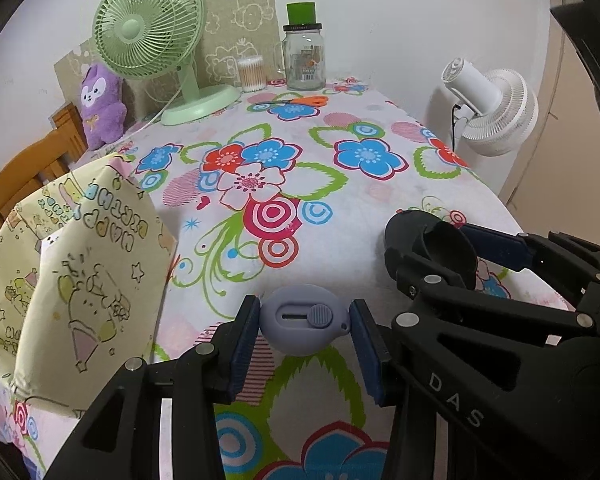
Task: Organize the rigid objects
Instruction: 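Carry the oval case with the left tool while the right tool carries the black holder to the yellow box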
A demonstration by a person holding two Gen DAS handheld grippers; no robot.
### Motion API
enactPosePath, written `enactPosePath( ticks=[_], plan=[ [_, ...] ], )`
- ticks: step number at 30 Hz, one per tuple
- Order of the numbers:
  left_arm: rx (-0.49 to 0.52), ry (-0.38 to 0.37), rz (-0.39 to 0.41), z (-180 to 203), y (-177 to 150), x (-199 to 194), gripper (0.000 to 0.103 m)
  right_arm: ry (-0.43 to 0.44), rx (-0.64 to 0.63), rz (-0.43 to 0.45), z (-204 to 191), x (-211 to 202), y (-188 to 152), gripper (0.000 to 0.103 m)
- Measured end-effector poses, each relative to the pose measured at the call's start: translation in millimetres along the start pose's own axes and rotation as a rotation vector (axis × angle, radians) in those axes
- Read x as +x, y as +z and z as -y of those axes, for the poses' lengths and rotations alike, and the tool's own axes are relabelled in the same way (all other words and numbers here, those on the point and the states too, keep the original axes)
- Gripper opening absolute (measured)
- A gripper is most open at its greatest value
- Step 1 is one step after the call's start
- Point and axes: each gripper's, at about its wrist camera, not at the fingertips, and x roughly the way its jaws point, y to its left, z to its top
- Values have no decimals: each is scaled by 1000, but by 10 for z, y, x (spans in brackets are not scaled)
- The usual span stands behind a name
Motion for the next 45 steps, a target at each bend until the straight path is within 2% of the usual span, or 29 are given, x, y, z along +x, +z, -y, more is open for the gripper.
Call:
enactPosePath(
  ticks=[24, 45],
  plan=[
    [12, -1, 66, -60, -111, -555, 47, -5, 10, 82, -183, -592, -125, 58],
    [-4, 11, 140, -219, -20, -1033, 47, 1, -3, 137, -389, -1046, 33, 58]
  ],
)
